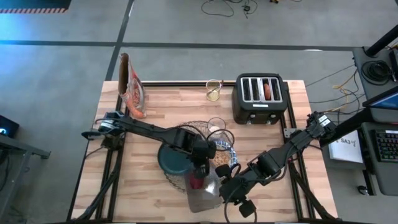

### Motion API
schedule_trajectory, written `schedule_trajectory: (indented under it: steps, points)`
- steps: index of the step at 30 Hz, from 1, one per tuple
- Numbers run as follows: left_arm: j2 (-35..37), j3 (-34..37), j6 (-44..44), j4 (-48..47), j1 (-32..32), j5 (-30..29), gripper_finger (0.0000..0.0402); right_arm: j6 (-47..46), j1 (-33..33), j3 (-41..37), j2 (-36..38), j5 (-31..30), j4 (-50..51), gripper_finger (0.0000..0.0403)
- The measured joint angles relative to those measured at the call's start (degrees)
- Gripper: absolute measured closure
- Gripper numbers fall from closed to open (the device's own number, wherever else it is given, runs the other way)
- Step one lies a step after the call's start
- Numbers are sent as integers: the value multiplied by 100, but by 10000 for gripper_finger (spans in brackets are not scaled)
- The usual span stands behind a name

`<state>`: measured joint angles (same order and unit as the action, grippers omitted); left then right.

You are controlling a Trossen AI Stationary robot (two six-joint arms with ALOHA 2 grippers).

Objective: Arrange a breakfast setting
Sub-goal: Move the black bin to the bottom right of the table

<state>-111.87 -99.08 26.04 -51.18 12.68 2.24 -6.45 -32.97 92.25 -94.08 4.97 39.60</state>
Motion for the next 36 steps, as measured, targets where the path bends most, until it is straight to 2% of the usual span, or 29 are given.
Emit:
schedule_trajectory:
  steps: [6,15,16,20,22,30,36]
  points:
    - [-461,-1067,-234,-1102,-49,-622,402,1,0,-2,0,-2,63,294]
    - [-1700,-3564,-745,-2629,-51,-1425,401,-171,-15,-2,0,-8,366,294]
    - [-1758,-3597,-797,-2620,-51,-1503,401,-242,-23,-3,0,-16,499,294]
    - [-1556,-3007,-718,-2485,-71,-1521,401,-361,-110,-4,0,-68,1006,294]
    - [-1548,-2893,-669,-2476,-69,-1777,401,-300,-160,-4,0,-105,1163,294]
    - [-1499,-2953,-649,-2186,-108,-1874,401,62,-240,-9,0,-228,1727,294]
    - [-1493,-3241,-750,-2106,-117,-1622,401,246,-253,-9,0,-357,1703,294]
